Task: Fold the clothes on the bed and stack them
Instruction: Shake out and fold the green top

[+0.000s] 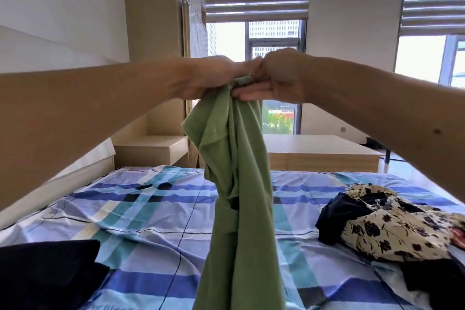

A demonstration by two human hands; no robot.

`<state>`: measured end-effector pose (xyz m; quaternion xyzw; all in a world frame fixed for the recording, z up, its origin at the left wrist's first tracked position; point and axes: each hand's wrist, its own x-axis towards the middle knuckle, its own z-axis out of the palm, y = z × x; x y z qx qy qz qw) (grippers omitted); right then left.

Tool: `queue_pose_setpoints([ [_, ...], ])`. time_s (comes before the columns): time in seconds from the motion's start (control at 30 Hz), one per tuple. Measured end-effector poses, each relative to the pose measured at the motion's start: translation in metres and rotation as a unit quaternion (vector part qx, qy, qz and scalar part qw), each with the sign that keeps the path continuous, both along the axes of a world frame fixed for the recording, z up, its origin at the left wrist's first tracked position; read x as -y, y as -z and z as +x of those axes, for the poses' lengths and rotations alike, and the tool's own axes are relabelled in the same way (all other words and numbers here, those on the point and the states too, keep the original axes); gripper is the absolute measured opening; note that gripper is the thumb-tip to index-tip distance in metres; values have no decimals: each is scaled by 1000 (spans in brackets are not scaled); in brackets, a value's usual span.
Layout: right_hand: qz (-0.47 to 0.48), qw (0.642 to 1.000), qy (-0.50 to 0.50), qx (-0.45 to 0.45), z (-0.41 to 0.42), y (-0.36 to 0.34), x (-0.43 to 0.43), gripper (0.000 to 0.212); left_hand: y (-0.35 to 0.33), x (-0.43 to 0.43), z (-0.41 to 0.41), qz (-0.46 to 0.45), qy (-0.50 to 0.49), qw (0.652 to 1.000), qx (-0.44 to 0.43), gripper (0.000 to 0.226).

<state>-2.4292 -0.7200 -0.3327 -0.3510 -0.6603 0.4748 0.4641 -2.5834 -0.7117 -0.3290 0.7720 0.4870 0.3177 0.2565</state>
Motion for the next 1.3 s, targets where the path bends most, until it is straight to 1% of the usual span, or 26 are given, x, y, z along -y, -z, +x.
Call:
queue_pose_setpoints([
  [0.07,19,1000,-14,19,6,0,-1,20,4,-2,-11,38,37,998,-32,39],
  [0.1,45,998,-15,36,7,2,-1,20,7,-3,-16,56,40,997,-38,39],
  [0.17,180,979,50,85,12,6,-7,9,10,-4,-20,77,42,996,-28,44],
  [0.2,255,955,101,113,15,7,-13,20,11,-4,-22,78,47,996,-21,44],
  [0.23,301,934,129,144,19,8,-19,47,10,-4,-23,72,54,996,-18,43],
  [0.27,305,928,113,180,23,11,-23,73,9,-3,-25,59,68,996,-13,43],
  [0.3,272,936,69,211,26,15,-26,91,8,-3,-27,45,88,995,-14,44],
  [0.33,228,943,16,242,28,21,-29,95,8,-2,-28,33,106,994,-15,46],
  [0.37,190,946,-23,263,30,26,-32,82,8,-1,-29,25,115,993,-18,46],
  [0.43,166,948,-41,269,29,35,-37,38,8,-1,-30,24,120,992,-31,43],
  [0.47,172,951,-34,254,27,38,-40,25,9,-3,-31,35,112,992,-39,41],
  [0.5,175,956,-25,235,26,40,-44,20,11,-5,-32,49,93,993,-49,40],
  [0.57,179,961,-12,208,25,42,-52,14,16,-13,-37,72,33,991,-111,37],
  [0.6,182,961,-8,210,26,43,-55,12,21,-19,-41,78,-6,982,-171,32],
  [0.67,193,950,16,244,28,43,-65,10,32,-36,-50,97,-76,950,-286,20],
  [0.7,203,941,41,267,30,42,-71,7,36,-44,-53,121,-105,939,-303,15],
  [0.77,237,920,117,288,31,37,-82,3,35,-58,-53,187,-165,933,-259,15],
  [0.87,317,878,275,228,31,13,-99,20,8,-66,-39,298,-249,901,-193,17],
  [0.93,353,860,324,178,33,-11,-102,25,-19,-65,-27,353,-266,881,-167,17],
  [1.0,385,850,334,133,39,-30,-100,21,-42,-61,-21,390,-268,869,-143,21],
  [1.07,412,850,313,98,47,-37,-93,14,-55,-51,-21,417,-252,864,-128,19],
  [1.1,418,861,279,83,51,-33,-86,14,-55,-45,-23,416,-231,872,-116,18],
  [1.13,418,876,227,74,54,-26,-75,20,-51,-34,-24,403,-197,888,-99,17],
  [1.2,393,911,98,80,60,-2,-45,36,-32,-9,-33,333,-115,934,-65,14],
  [1.23,363,925,39,103,62,12,-28,40,-16,5,-39,283,-77,954,-54,14],
  [1.3,284,942,-58,172,67,50,4,38,24,29,-50,154,-4,987,-47,31],
])
